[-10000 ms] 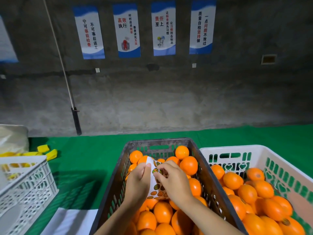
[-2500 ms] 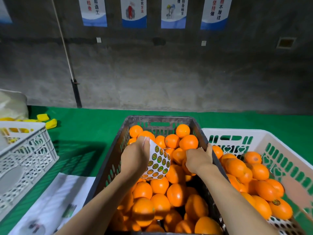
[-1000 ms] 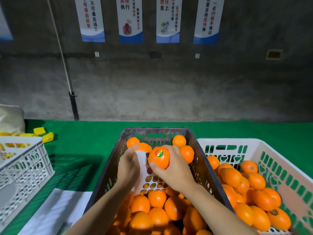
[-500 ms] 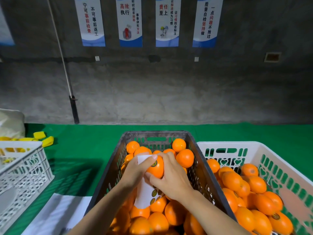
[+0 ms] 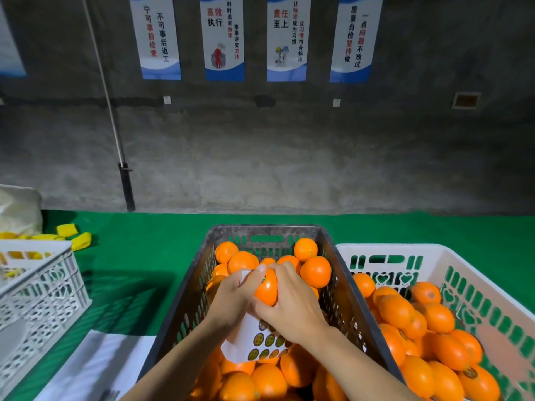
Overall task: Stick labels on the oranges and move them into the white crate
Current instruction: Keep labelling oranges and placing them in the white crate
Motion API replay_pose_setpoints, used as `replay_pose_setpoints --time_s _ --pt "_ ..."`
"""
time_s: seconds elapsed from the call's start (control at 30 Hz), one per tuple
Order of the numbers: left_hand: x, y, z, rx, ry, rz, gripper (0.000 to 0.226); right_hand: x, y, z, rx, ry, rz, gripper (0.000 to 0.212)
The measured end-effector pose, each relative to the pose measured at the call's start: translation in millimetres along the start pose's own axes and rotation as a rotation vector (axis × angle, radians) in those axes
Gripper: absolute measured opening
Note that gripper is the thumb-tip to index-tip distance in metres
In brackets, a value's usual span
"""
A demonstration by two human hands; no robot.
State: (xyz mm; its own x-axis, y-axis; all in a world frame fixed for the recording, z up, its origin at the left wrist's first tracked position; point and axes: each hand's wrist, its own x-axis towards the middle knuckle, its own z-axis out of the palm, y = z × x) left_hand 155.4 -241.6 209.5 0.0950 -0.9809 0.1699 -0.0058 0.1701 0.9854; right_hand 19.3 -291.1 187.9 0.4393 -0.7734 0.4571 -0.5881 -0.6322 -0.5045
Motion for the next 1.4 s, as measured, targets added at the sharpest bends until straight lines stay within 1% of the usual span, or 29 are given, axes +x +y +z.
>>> replay_pose_setpoints --time_s 0.13,0.27,0.33,0.43,0.53,0.6,0.7,0.77,0.83,0.87,0.93,0.97,1.03,1.1,1.17,1.23,1.4 --pt "2.1 0.0 -1.3 0.014 0.033 -0.053 0.051 -0.5 1.3 0.5 -0.015 0.002 0.005 0.064" --pt "3.5 -3.1 -2.6 0.064 0.024 -0.089 0.058 -0.5 0.7 -0.3 -0.020 -0.016 0.028 0.066" --pt "3.3 -3.0 -2.4 0.078 0.023 -0.053 0.056 -0.8 -0.5 -1.5 -0.012 -0.018 0.035 0.069" --pt "2.4 -2.0 -2.7 0.095 -0.026 0.028 0.052 -1.7 -2.3 -4.1 0.014 -0.014 0.026 0.066" --pt "3.3 -2.0 -2.4 0.037 -0.027 -0.002 0.046 -1.9 -2.1 -4.5 0.007 -0.006 0.033 0.065" --pt "4.5 -3.4 -1.1 0.021 0.016 -0.041 0.047 -2.0 -0.9 -2.8 -0.004 -0.006 0.033 0.064" --pt "4.7 -3.9 -2.6 0.062 0.037 -0.060 0.044 -2.9 1.6 0.5 -0.002 -0.027 0.033 0.066" --pt "4.8 -2.6 -4.1 0.098 0.032 -0.086 0.048 -2.7 3.9 1.7 -0.001 -0.038 0.043 0.066" --pt "6.0 -4.5 -6.2 0.172 0.079 -0.093 0.046 -1.4 2.9 3.8 0.045 -0.039 0.084 0.068" --pt "6.9 -7.1 -7.4 0.228 0.133 -0.084 0.044 -0.5 0.7 5.2 0.122 -0.027 0.137 0.069" --pt "9.2 -15.7 -12.0 0.360 0.277 -0.067 0.043 3.4 -5.0 6.5 0.413 0.030 0.322 0.070" --pt "10.2 -19.8 -13.7 0.428 0.351 -0.057 0.043 5.9 -5.8 5.9 0.586 0.076 0.420 0.065" --pt "12.4 -25.6 -15.7 0.504 0.466 -0.040 0.044 12.2 -2.3 -0.3 0.840 0.188 0.634 0.052" --pt "14.2 -28.1 -16.3 0.518 0.510 -0.030 0.044 16.8 7.4 -11.4 1.126 0.279 0.867 0.051" --pt "15.5 -30.6 -17.0 0.548 0.509 -0.017 0.045 18.6 17.5 -22.6 1.467 0.378 1.034 0.057" --pt "15.7 -33.0 -17.2 0.560 0.494 -0.005 0.046 18.7 24.2 -32.0 1.706 0.486 1.094 0.062" --pt "14.9 -32.4 -15.1 0.609 0.507 0.034 0.046 19.3 29.3 -47.6 1.895 0.604 0.990 0.091"
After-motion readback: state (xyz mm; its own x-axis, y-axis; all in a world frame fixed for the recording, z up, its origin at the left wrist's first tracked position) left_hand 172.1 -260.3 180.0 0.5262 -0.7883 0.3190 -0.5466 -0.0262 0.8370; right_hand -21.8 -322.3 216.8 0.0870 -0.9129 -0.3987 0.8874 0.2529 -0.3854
